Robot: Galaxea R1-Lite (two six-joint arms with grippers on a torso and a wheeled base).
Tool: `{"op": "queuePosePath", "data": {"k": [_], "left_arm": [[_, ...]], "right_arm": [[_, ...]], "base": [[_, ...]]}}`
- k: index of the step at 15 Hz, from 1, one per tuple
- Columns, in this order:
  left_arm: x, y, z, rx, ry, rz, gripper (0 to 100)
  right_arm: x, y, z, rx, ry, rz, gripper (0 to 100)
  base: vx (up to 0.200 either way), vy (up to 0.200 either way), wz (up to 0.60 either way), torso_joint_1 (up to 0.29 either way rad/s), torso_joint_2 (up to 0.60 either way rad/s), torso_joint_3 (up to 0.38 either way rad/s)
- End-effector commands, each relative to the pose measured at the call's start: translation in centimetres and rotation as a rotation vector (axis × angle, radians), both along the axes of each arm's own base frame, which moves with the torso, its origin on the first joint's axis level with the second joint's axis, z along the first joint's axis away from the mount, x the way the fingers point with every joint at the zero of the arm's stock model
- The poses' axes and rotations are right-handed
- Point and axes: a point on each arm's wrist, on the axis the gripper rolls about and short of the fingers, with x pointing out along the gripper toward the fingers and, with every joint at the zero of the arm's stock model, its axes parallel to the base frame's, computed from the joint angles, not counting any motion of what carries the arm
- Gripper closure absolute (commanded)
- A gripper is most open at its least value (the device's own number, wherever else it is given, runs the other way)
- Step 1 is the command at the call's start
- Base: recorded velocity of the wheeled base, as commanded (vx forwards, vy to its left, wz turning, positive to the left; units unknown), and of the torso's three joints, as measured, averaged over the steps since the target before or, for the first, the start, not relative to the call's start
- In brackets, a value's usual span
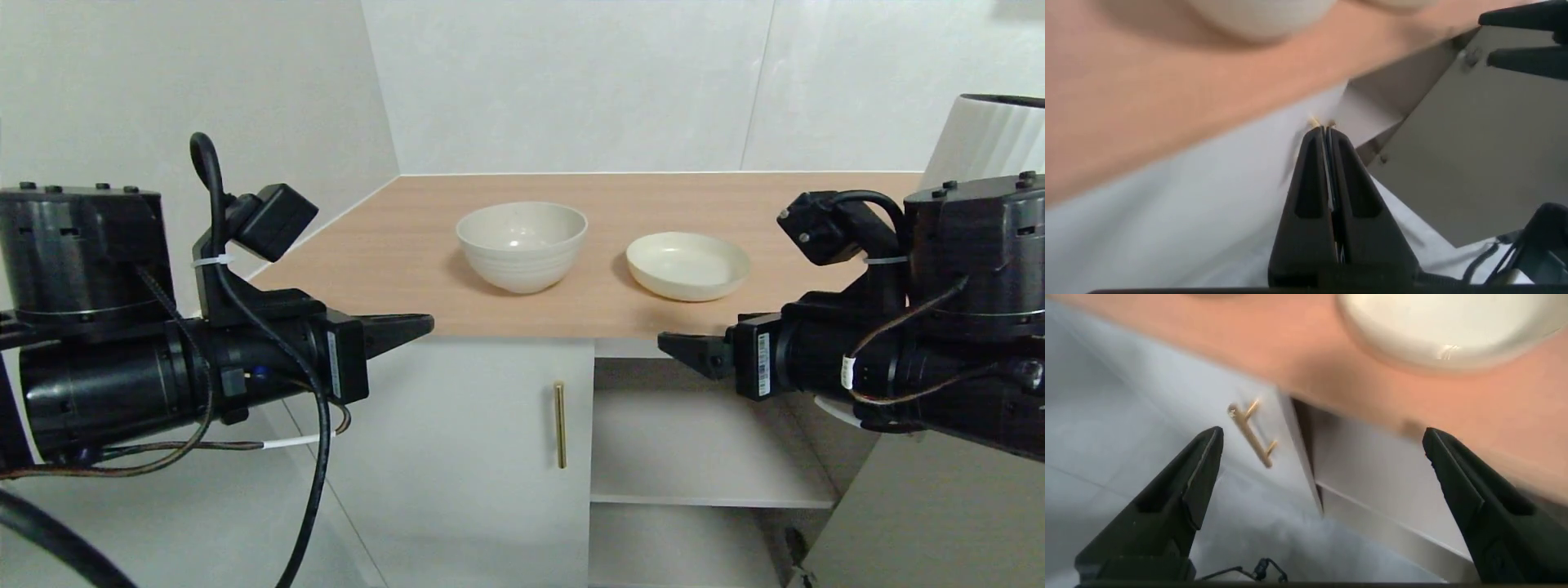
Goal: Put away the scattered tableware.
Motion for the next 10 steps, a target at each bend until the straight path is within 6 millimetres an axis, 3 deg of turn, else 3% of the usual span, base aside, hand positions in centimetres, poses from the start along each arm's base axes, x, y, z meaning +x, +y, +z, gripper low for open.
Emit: {"op": "queuePosePath", "data": {"k": [1,10], "left_arm": [[0.01,-0.02,-0.05,0.0,0.002,-0.001,100],[0.27,-0.13,-0.17,0.001,0.007,-0.002,100]], "right_arm": [[-0.33,-0.21,0.32,0.009,-0.01,0.004,0],[0.24,-0.57,0.61,0.012,-0.037,-0.017,0]], "base": [[0.0,0.0,0.0,0.134,-0.47,-0.344],[0.0,0.0,0.0,0.154,-0.46,-0.304]]}}
